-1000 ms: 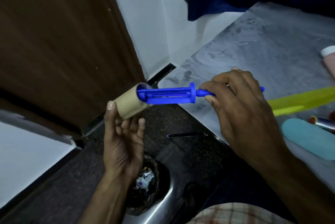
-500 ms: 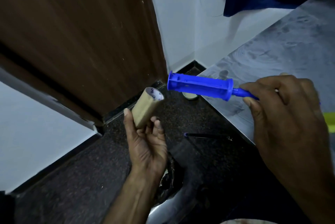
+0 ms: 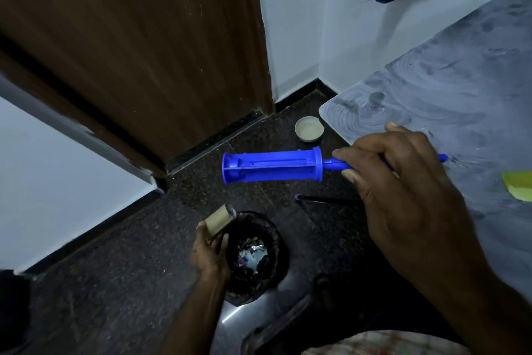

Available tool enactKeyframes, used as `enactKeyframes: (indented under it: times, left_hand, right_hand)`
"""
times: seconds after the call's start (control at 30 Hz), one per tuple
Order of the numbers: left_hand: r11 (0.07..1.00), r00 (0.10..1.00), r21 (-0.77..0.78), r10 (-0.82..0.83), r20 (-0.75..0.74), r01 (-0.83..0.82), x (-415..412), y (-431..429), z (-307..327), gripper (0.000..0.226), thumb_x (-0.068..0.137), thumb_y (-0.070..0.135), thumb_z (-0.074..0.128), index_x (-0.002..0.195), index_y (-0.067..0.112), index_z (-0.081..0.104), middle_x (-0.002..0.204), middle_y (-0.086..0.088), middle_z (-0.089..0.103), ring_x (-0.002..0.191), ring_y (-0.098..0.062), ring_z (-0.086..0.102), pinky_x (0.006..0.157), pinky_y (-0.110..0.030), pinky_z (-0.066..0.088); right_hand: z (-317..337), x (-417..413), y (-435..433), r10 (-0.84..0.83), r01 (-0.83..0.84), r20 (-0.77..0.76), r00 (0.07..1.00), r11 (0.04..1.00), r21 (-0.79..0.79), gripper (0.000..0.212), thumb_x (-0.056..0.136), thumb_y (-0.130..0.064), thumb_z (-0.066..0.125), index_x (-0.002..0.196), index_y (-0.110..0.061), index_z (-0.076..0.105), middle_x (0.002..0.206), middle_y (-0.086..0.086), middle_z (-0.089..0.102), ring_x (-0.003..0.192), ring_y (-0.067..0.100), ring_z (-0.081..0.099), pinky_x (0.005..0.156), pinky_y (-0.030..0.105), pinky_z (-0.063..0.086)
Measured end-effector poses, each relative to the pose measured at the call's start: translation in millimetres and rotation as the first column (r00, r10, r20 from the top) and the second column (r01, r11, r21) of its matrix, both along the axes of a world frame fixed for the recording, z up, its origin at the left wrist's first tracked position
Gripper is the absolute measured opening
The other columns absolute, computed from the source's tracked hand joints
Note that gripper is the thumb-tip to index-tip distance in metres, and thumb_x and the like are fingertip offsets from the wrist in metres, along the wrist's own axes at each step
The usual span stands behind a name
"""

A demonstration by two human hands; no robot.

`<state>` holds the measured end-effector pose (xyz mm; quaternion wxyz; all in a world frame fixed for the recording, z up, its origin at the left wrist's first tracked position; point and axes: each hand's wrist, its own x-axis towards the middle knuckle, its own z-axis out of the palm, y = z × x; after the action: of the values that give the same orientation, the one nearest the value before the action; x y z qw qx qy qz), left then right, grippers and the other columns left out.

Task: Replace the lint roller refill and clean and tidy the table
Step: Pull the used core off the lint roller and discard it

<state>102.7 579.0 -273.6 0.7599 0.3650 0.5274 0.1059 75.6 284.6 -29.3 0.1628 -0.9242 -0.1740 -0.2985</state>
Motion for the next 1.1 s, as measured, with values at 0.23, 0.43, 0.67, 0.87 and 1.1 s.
enactKeyframes:
  times: [0.23, 0.43, 0.67, 0.87, 1.1]
  left_hand:
    - [0.994, 0.983, -0.039, -0.104, -0.152, 0.100, -15.4, 8.0, -48.8, 0.036, 0.108, 0.035, 0.052, 0.133, 0.011, 0.060, 0.126, -0.013, 0.060, 0.108, -0.024, 0.062, 0.070, -0.022, 0.055]
    - [0.993, 0.957, -0.013, -0.113, -0.268, 0.113, -17.3, -7.3, -60.8, 0.030, 0.109, 0.033, 0.048, 0.124, 0.010, 0.061, 0.089, -0.012, 0.061, 0.033, -0.010, 0.062, 0.032, -0.018, 0.045]
    - [0.996, 0.960, -0.075, -0.072, -0.271, 0.053, -14.0, -14.0, -69.2, 0.057, 0.106, 0.045, 0.054, 0.142, 0.002, 0.058, 0.106, -0.016, 0.066, 0.068, -0.025, 0.068, 0.073, -0.037, 0.053]
    - [0.981, 0.970, -0.179, -0.113, -0.217, 0.074, -7.5, -10.2, -62.0, 0.062, 0.106, 0.056, 0.042, 0.154, 0.019, 0.052, 0.151, -0.008, 0.055, 0.123, -0.029, 0.062, 0.090, -0.042, 0.052]
    - [0.979, 0.993, -0.190, -0.088, -0.084, 0.070, 21.1, -16.5, -46.6, 0.070, 0.109, 0.056, 0.033, 0.166, 0.015, 0.028, 0.172, -0.009, 0.032, 0.155, -0.027, 0.039, 0.122, -0.047, 0.038]
  right_hand:
    - [-10.4, 2.0, 6.6, 0.022, -0.022, -0.051, 0.998, 1.000, 0.000, 0.020, 0.098, 0.001, 0.061, 0.114, 0.003, 0.074, 0.109, 0.018, 0.068, 0.100, 0.039, 0.064, 0.110, 0.055, 0.044]
    - [-16.1, 0.9, 4.7, 0.016, -0.016, -0.079, 0.997, 1.000, -0.005, 0.020, 0.098, 0.003, 0.061, 0.114, 0.000, 0.073, 0.108, 0.016, 0.066, 0.099, 0.037, 0.063, 0.111, 0.054, 0.044]
    - [-21.2, 0.6, 6.9, 0.029, -0.029, -0.106, 0.994, 1.000, 0.000, 0.020, 0.100, -0.002, 0.060, 0.115, 0.001, 0.073, 0.109, 0.016, 0.066, 0.100, 0.038, 0.064, 0.110, 0.055, 0.044]
    - [-22.3, 0.5, 6.8, 0.028, -0.026, -0.100, 0.995, 0.999, 0.020, 0.020, 0.101, -0.004, 0.059, 0.115, 0.001, 0.073, 0.109, 0.016, 0.066, 0.099, 0.037, 0.065, 0.109, 0.055, 0.045]
    - [-21.6, -0.7, 8.5, 0.042, -0.038, -0.095, 0.995, 0.998, 0.045, 0.020, 0.101, -0.005, 0.059, 0.114, -0.002, 0.073, 0.110, 0.012, 0.066, 0.101, 0.029, 0.059, 0.112, 0.051, 0.043]
